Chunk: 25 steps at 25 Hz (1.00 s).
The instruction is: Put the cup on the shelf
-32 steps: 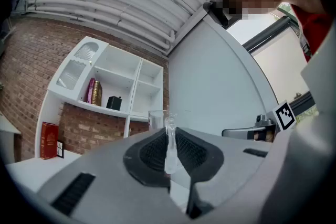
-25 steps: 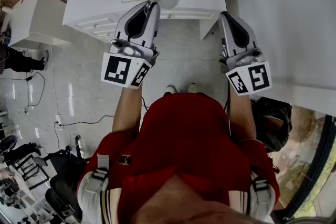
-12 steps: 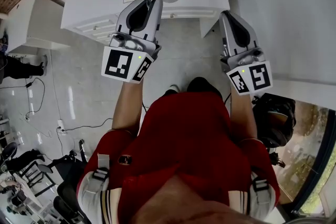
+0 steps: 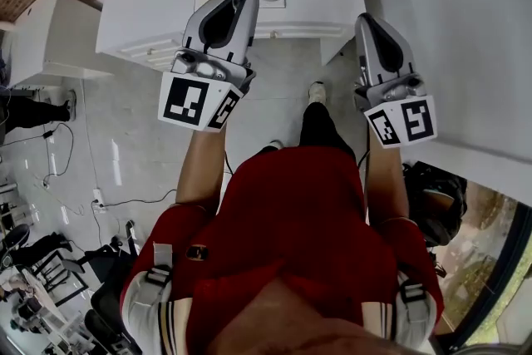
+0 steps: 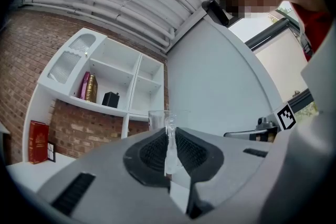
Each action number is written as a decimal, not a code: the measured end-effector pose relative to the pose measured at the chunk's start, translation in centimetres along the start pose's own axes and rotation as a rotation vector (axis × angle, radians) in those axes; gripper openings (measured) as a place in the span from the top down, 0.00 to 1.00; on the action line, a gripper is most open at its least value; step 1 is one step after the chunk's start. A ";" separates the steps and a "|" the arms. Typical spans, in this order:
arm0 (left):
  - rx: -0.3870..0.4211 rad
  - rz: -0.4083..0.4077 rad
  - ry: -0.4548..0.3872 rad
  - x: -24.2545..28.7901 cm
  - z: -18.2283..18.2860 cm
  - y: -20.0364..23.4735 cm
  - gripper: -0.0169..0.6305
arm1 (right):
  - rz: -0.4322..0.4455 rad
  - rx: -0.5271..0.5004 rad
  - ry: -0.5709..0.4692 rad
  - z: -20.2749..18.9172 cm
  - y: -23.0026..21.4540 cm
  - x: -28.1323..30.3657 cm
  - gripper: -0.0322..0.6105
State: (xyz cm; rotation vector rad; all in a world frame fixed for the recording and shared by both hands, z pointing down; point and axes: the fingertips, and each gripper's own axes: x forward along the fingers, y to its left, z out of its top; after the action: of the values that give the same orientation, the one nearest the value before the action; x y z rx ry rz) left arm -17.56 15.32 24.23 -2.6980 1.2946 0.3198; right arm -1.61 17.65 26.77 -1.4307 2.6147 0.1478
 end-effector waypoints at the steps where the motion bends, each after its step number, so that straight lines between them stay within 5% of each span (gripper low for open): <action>1: 0.001 0.005 0.000 0.8 -0.2 0.2 0.92 | 0.005 0.002 -0.002 -0.1 -0.9 0.5 0.95; 25: 0.056 0.152 0.042 22.1 -6.0 7.3 0.92 | 0.142 0.030 -0.013 -2.8 -21.4 14.9 0.95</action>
State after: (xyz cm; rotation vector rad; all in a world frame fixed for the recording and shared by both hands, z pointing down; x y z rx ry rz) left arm -9.01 -7.16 24.44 -2.5795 1.5009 0.2396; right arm 8.29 -6.66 26.53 -1.2300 2.6961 0.1336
